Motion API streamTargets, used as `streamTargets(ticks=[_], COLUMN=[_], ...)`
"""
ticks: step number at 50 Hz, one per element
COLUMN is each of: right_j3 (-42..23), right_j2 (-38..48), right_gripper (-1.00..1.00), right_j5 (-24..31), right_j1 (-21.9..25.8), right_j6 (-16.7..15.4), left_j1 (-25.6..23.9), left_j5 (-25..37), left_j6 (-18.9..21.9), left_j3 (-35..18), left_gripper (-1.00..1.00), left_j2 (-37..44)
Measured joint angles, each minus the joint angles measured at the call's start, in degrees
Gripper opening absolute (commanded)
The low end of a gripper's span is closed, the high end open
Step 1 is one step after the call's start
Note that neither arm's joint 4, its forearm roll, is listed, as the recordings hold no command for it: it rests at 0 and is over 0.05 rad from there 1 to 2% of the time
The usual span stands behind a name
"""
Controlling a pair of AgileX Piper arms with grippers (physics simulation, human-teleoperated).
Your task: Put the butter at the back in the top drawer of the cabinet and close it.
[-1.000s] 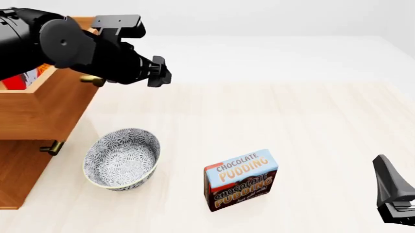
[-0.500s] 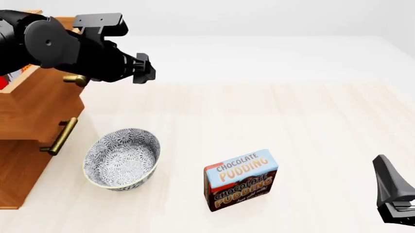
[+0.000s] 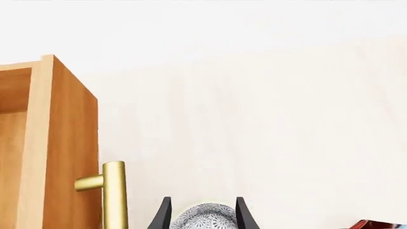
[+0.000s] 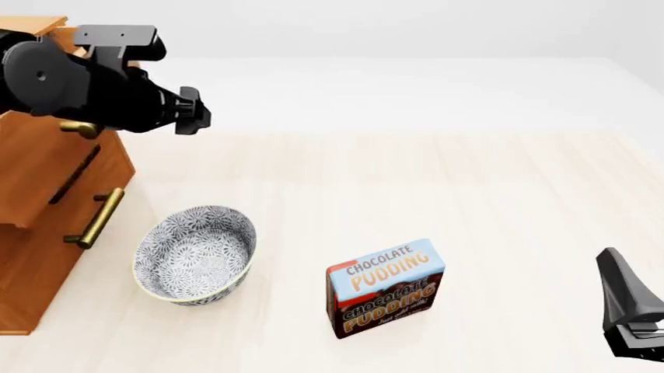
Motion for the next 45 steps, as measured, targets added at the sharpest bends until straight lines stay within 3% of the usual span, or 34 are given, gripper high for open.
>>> streamTargets(ticks=[45], right_j3=[0.00], right_j2=[0.00], right_gripper=[1.00], right_j5=[0.00], right_j1=[0.00], right_j6=[0.00], left_j1=[10.55], left_j5=[-4.92], left_j6=[1.77], left_j3=[4.83], left_gripper=[1.00], left_j2=[-2.32])
